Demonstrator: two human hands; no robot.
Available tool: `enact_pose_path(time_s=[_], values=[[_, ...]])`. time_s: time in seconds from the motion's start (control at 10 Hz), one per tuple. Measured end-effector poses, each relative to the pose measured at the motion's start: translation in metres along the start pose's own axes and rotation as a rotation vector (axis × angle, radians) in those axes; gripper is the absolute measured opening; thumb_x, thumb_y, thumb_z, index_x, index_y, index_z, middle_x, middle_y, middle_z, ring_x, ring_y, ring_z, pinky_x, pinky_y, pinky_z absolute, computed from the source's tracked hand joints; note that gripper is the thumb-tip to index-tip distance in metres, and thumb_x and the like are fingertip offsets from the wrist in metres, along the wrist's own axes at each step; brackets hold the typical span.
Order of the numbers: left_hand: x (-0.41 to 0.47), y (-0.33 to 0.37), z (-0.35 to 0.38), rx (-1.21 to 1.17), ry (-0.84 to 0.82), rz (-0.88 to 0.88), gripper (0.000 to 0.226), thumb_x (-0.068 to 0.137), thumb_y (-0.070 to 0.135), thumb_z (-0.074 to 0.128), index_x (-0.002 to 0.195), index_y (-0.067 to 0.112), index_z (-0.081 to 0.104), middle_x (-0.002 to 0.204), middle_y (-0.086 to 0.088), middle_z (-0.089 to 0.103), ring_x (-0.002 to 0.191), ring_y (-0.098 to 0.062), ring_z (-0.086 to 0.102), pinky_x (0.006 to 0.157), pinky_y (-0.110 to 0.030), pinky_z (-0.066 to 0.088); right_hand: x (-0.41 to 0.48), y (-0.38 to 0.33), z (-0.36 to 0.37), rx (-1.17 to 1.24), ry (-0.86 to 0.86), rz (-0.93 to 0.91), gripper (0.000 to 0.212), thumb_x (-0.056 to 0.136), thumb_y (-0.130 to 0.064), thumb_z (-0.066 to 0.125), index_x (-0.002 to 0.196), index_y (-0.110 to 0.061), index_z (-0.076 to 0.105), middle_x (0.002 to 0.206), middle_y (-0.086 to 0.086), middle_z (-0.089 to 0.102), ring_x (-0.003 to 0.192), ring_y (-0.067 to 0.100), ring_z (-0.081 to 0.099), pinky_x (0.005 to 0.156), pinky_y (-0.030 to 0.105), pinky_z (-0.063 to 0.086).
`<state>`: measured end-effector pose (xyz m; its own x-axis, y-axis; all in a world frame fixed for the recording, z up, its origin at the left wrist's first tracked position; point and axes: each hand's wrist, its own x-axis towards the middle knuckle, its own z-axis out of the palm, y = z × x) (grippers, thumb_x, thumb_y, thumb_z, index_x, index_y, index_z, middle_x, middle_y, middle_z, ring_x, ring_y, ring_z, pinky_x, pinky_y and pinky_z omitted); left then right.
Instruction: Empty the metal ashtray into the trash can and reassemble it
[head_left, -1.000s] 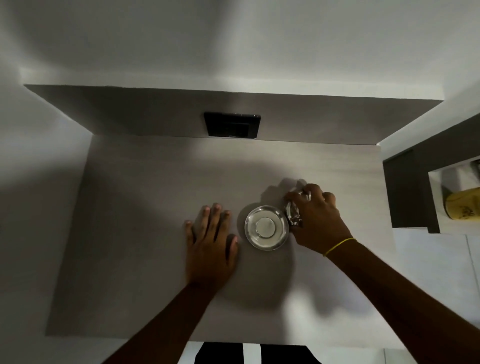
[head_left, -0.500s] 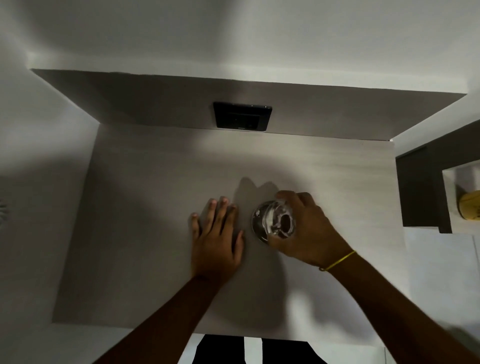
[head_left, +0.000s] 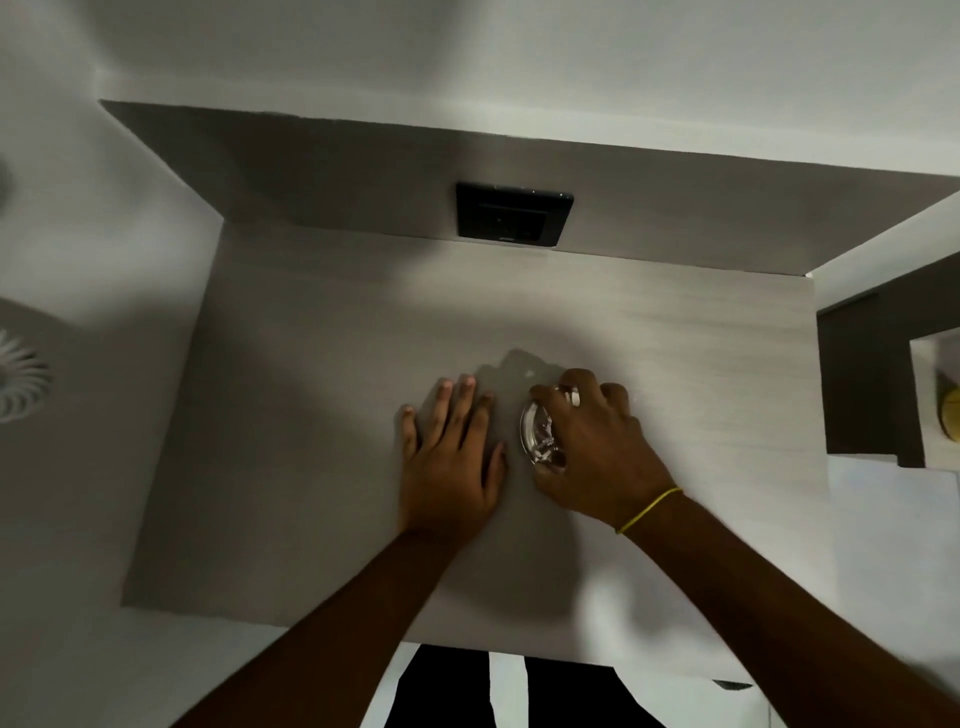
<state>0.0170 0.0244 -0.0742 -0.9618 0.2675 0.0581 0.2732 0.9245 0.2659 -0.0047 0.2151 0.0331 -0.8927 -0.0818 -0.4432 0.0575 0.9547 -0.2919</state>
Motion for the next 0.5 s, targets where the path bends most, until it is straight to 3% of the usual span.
enact_pose_path(time_s=[0.2,0.4,0.5], values=[[0.002,0.0,-0.002,-0.01,-0.051,0.0,0.062,0.109,0.043,0.047,0.165,0.018,0.041,0.178,-0.008,0.031,0.168,-0.03,0.019,0.13,-0.068,0.02,0.004,0.003,0.005,-0.011,-0.01,0.004,0.089,0.083,-0.036,0.085,0.161,-0.034,0.043,0.162,0.005,0.033,0.139,0.039,0.04,0.105,0.055,0.057],[0.01,0.012,-0.027,0.036,-0.248,-0.051,0.064,0.108,0.041,0.048,0.167,0.019,0.038,0.181,-0.006,0.023,0.168,-0.03,0.015,0.131,-0.067,0.019,0.002,-0.004,-0.001,-0.14,-0.008,-0.017,0.099,0.083,-0.038,0.085,0.165,-0.04,0.031,0.167,0.008,0.027,0.142,0.041,0.039,0.105,0.056,0.058],[0.009,0.022,-0.049,0.078,-0.353,-0.048,0.073,0.109,0.046,0.035,0.173,0.023,0.01,0.184,-0.003,-0.002,0.169,-0.024,-0.011,0.134,-0.062,0.005,-0.01,-0.007,-0.002,-0.123,-0.035,-0.045,0.104,0.087,-0.043,0.08,0.169,-0.045,0.016,0.175,0.004,0.015,0.153,0.043,0.029,0.112,0.062,0.051]])
